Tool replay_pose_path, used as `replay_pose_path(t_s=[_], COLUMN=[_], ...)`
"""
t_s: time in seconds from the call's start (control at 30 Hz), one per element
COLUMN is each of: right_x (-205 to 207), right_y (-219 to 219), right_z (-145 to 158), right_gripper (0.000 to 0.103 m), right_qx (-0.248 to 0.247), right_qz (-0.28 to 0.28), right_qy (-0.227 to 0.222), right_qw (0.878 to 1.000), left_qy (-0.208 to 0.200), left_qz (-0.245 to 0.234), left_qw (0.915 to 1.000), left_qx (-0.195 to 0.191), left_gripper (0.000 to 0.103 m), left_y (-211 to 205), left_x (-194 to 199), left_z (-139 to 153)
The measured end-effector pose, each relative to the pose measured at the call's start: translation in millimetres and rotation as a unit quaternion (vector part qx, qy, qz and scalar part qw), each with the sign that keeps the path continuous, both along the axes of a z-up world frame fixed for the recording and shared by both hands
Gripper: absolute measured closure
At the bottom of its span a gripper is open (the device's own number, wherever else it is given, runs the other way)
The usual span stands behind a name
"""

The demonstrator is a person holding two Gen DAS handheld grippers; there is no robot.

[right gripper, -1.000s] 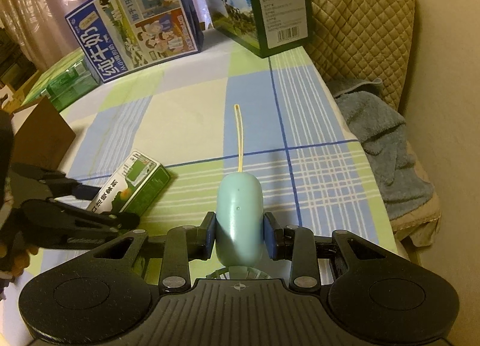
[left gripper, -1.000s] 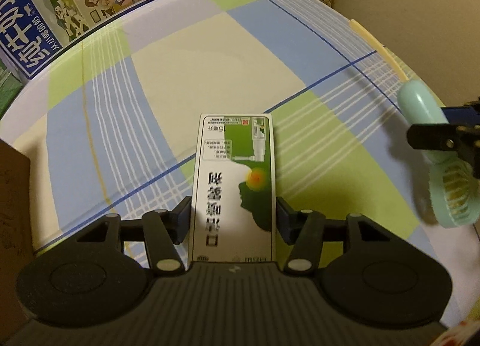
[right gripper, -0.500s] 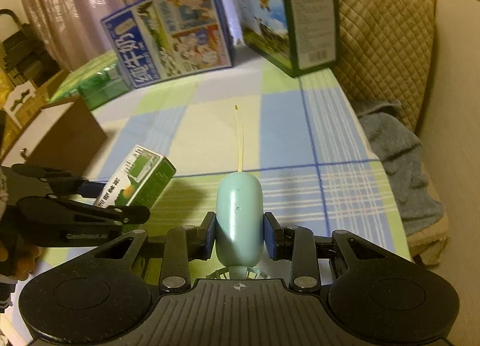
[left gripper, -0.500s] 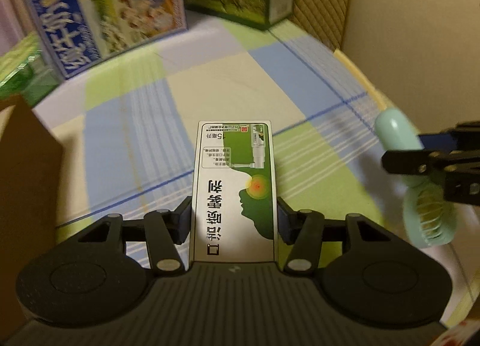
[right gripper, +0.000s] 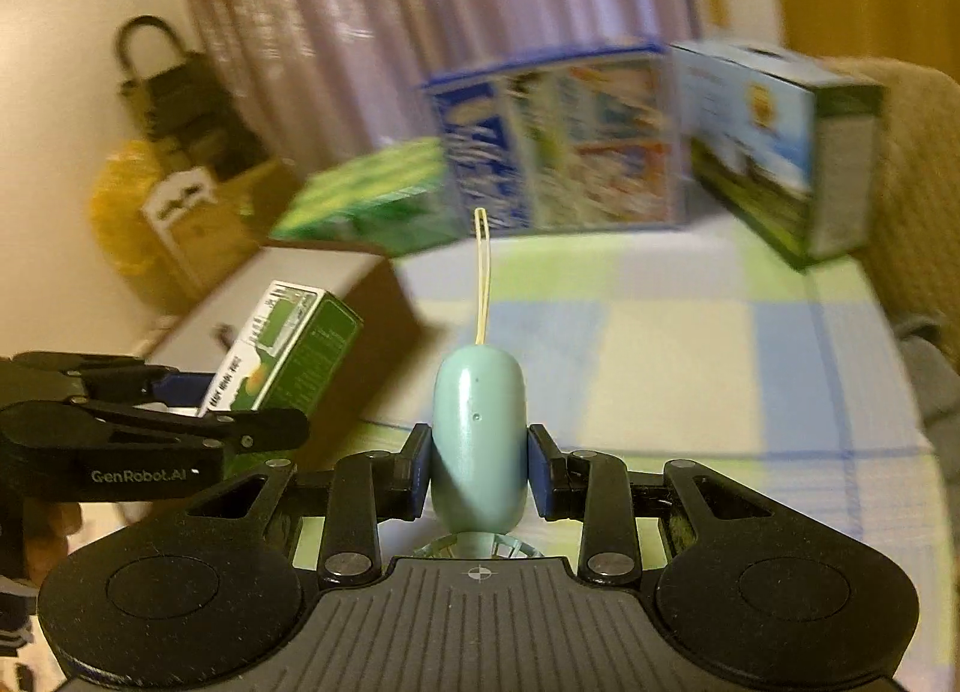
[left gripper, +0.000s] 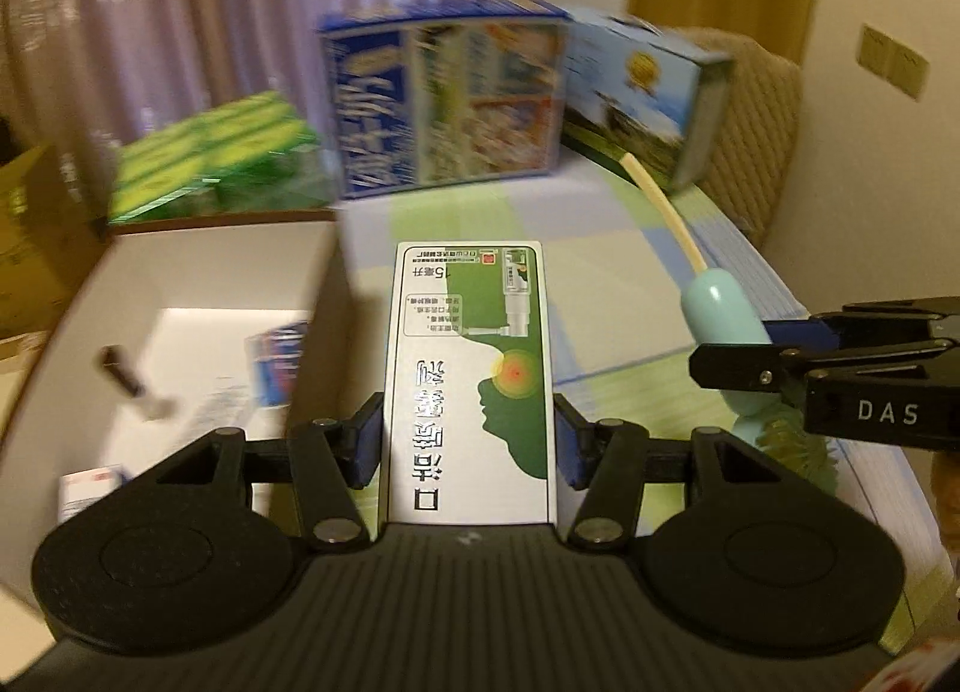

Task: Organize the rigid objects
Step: 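Carry the medicine box and fan over the brown box with both tools, then open both tools to drop the medicine box and fan into the box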

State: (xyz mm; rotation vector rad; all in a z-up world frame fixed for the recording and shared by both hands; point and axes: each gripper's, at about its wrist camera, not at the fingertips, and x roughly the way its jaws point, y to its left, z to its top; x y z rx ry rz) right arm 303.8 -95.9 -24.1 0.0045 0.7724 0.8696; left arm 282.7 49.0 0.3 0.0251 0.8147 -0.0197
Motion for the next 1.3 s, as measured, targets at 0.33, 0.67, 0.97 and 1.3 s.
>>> replay_pose_path(t_s=[0.33,0.67,0.97,1.3], right_x=[-22.9,-11.2,17.3,41.4], right_y=[131.5,225.9,263.7,286.1], right_z=[21.6,-2.6,-37.3,-62.2], right_gripper=[0.073,0.073,0.073,0.073], right_qx=[0.051,0.027,-0.013,-0.057], right_qz=[0.073,0.055,0.009,-0.019], right_qy=[0.021,0.068,0.109,0.112], right_qw=[0.996,0.996,0.994,0.992], left_qy=[-0.017,0.031,0.083,0.090], left_qz=[0.065,0.059,0.022,-0.002], left_qw=[0.9973,0.9972,0.9958,0.9958], left_qx=[0.029,0.035,0.031,0.014], left_gripper=[0.052,0.052,0.052,0.056], left_y=[106.9,186.6,216.4,229.6], left_x=[-22.8,0.3,39.6,66.0], left_z=[25.8,-3.3,-45.2,-64.9])
